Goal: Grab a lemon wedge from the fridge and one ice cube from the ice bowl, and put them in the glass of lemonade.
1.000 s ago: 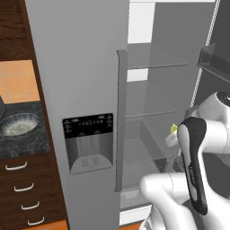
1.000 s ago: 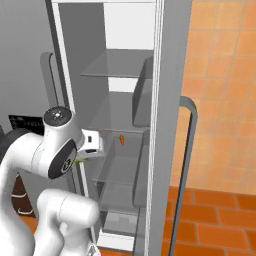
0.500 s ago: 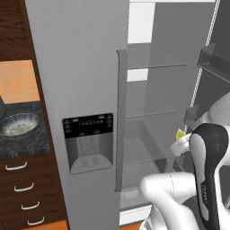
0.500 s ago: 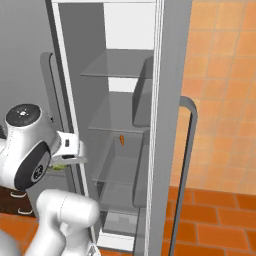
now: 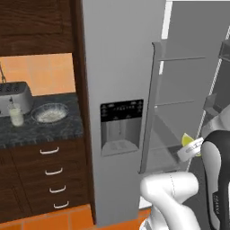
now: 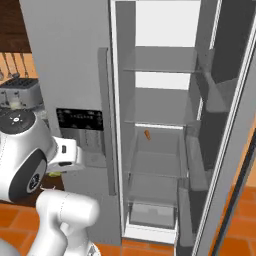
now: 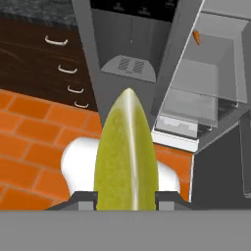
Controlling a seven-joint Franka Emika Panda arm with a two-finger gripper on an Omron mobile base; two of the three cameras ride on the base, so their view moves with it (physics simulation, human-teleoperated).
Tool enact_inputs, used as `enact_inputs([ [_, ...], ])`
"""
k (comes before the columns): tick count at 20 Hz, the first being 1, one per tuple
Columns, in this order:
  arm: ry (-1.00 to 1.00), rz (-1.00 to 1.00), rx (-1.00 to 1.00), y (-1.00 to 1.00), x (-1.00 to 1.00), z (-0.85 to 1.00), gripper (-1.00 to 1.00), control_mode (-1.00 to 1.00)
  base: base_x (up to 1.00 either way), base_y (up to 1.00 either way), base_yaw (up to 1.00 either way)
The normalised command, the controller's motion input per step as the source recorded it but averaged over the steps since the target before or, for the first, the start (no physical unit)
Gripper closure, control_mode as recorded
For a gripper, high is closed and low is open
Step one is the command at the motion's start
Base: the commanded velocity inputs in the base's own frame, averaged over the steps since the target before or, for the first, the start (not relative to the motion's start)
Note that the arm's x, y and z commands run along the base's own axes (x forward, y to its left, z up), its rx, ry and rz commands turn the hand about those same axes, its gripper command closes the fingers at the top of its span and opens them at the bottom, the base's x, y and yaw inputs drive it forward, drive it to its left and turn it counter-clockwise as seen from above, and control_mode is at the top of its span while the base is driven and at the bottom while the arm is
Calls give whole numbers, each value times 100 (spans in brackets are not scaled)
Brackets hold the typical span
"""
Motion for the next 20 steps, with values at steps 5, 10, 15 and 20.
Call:
enact_inputs([
  [5, 0, 0, 0, 0, 0, 0, 100, 100, 0, 100, -5],
  [10, 0, 0, 0, 0, 0, 0, 100, 100, 36, 100, -17],
  [15, 0, 0, 0, 0, 0, 0, 100, 100, 74, 100, -20],
  [20, 0, 0, 0, 0, 0, 0, 100, 100, 72, 100, -20],
])
